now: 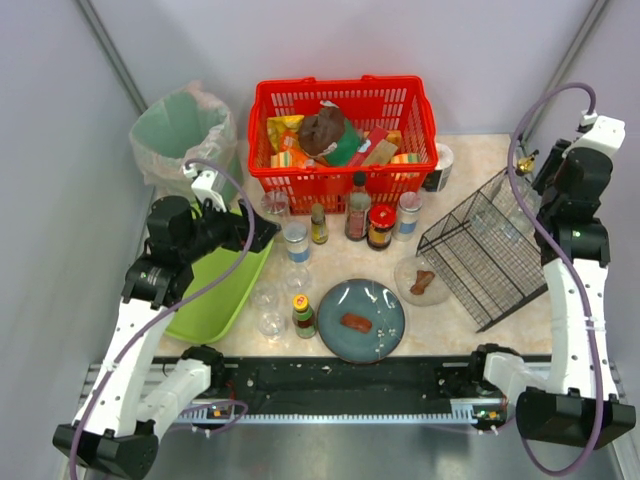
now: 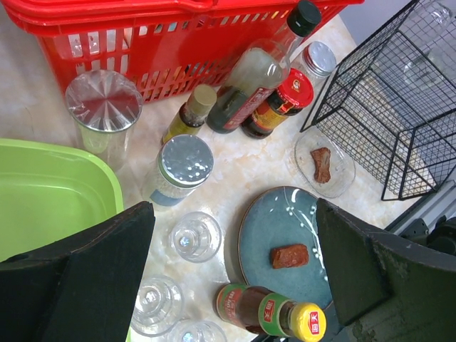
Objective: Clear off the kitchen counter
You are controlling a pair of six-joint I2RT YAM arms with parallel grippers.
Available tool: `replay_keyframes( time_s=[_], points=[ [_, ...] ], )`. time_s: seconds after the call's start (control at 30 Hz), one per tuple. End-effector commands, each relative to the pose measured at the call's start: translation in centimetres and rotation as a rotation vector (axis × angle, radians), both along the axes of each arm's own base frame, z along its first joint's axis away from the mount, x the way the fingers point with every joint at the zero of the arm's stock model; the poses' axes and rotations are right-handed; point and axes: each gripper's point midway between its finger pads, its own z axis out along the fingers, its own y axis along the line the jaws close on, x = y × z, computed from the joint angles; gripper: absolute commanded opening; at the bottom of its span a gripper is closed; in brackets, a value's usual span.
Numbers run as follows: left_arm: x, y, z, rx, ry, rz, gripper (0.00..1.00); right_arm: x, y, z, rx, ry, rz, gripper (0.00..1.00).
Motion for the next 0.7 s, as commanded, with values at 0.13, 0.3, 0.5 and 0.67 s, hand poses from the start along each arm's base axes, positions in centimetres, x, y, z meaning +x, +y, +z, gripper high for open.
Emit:
replay_keyframes(
  time_s=[0.13,0.3,0.5,0.67],
  points=[
    [-0.7,-0.4,1.2,-0.054,-0.06,-0.024,0.98,0.1,0.5,0.9,0.037,-0.124,0.017,0.0],
    [-1.0,-0.5,1.1,-0.056,-0.056,-0.029,0.98,0.3,-0.1,-1.4,0.02,-0.098,-0.003,0.0],
    [-1.1,-0.5,1.1,-0.058,-0.055,-0.03,0.98,0.7,-0.7,-4.0,0.037,-0.08,-0.031,0.0],
    [-1.1,-0.5,1.2,-0.06,-0.056,-0.03,0.98,1.0,-0.7,-5.6,0.059,-0.067,-0.032,0.0]
  ],
)
